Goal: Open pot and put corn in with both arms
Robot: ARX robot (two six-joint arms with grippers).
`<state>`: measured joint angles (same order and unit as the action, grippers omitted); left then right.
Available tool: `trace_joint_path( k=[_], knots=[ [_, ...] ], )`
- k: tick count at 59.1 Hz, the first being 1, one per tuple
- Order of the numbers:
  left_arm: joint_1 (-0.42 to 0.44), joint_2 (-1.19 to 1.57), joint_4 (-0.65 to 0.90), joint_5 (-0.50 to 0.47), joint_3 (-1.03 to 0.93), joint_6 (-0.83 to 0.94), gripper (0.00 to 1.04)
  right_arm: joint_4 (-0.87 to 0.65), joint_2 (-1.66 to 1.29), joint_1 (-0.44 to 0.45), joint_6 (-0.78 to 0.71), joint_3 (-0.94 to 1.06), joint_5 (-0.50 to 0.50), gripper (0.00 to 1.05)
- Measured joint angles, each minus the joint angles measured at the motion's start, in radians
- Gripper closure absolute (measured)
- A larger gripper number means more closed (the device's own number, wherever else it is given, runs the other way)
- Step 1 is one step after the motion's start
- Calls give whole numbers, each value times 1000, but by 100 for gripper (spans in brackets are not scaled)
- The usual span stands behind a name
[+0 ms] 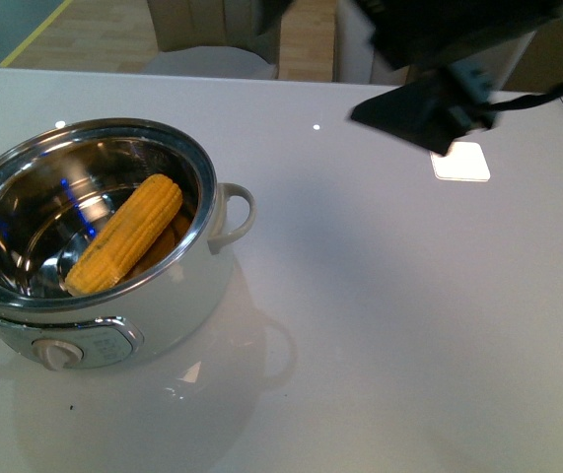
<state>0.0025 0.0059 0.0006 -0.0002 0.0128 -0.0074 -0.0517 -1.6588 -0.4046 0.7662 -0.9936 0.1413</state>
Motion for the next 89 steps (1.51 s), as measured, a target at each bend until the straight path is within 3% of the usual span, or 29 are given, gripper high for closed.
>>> trace_joint_path(
  k=[7,22,23,25,27,31,52,56,58,63,89],
  knots=[
    [0,0,0,0,0,0,7,37,156,119,-83,105,-5,9],
    [0,0,0,0,0,0,7,223,542,417,-318,290,119,9],
    [0,0,0,0,0,0,7,186,573,436,-362,318,100,11],
    [0,0,0,0,0,0,7,-35,661,482,-475,434,18,19],
    [0,0,0,0,0,0,7,-227,750,536,-576,545,25,28],
    [0,0,0,0,0,0,7,-352,884,592,-659,661,44,40],
    [0,0,0,0,0,0,7,-360,1099,518,-754,851,-32,103],
    [0,0,0,0,0,0,7,-351,1124,499,-760,864,-56,103],
    [0,0,0,0,0,0,7,-342,1140,460,-760,875,-119,103],
    [0,0,0,0,0,0,7,-327,1176,415,-760,899,-130,103],
    [0,0,0,0,0,0,7,-229,1334,408,-760,956,-140,103]
  ],
)
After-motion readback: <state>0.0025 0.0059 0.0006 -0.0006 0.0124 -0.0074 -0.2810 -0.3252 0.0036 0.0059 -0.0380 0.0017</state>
